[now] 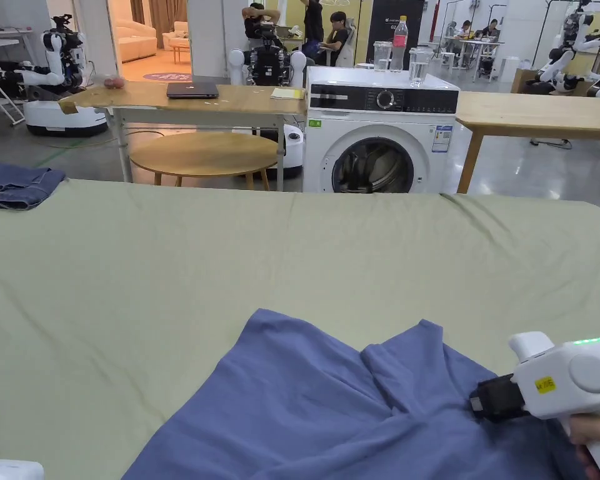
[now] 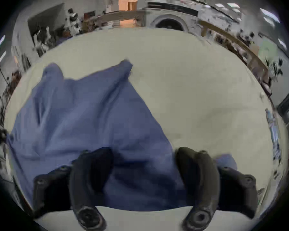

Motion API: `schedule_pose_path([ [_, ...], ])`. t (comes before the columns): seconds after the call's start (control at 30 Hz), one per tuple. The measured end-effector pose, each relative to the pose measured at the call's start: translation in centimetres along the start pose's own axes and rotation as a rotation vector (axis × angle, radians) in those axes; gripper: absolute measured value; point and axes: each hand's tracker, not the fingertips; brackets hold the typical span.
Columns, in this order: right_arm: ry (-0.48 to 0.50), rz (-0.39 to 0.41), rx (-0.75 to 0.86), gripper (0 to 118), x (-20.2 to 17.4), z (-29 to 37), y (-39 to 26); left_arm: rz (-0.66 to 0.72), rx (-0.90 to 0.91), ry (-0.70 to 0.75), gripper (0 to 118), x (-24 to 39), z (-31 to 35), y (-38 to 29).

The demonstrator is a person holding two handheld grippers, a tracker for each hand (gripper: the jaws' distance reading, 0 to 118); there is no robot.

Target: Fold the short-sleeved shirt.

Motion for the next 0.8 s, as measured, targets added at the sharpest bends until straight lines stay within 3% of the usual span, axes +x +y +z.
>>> schedule_pose_path([
  [0.03,0.014,0.011,-0.013,58,-0.1,0.8,-0.2,-0.002,-0.001,0.001,0,0.1,0.0,0.1],
  [0.1,0.003,0.037,0.011,1,0.1,0.7,0.7,-0.009,-0.001,0.005,0,0.2,0.0,0.3],
  [0.23,-0.065,0.089,0.179,1,-1.4,3.9,0.2,-0.041,0.025,0.031,0,0.1,-0.3,0.9],
  [0.33,-0.028,0.111,0.250,1,-2.7,7.1,0.4,-0.053,0.079,0.091,0,0.3,-0.1,1.9],
  [0.43,-0.084,0.170,0.352,1,-4.3,10.8,0.8,-0.062,0.129,0.138,0,0.0,0.3,3.7],
  [0.5,-0.109,0.164,0.414,1,-4.7,12.9,1.3,-0.061,0.162,0.157,0,-0.1,0.8,5.3],
  [0.6,-0.034,0.128,0.487,1,-4.6,16.4,2.5,-0.041,0.252,0.192,0,-0.6,1.8,8.4],
  [0.7,-0.095,0.126,0.585,1,-4.4,19.4,4.0,-0.030,0.281,0.207,0,-1.1,2.8,12.2],
  [0.8,-0.073,0.066,0.676,1,-3.5,22.3,6.2,-0.060,0.334,0.240,0,-0.8,4.1,16.1],
])
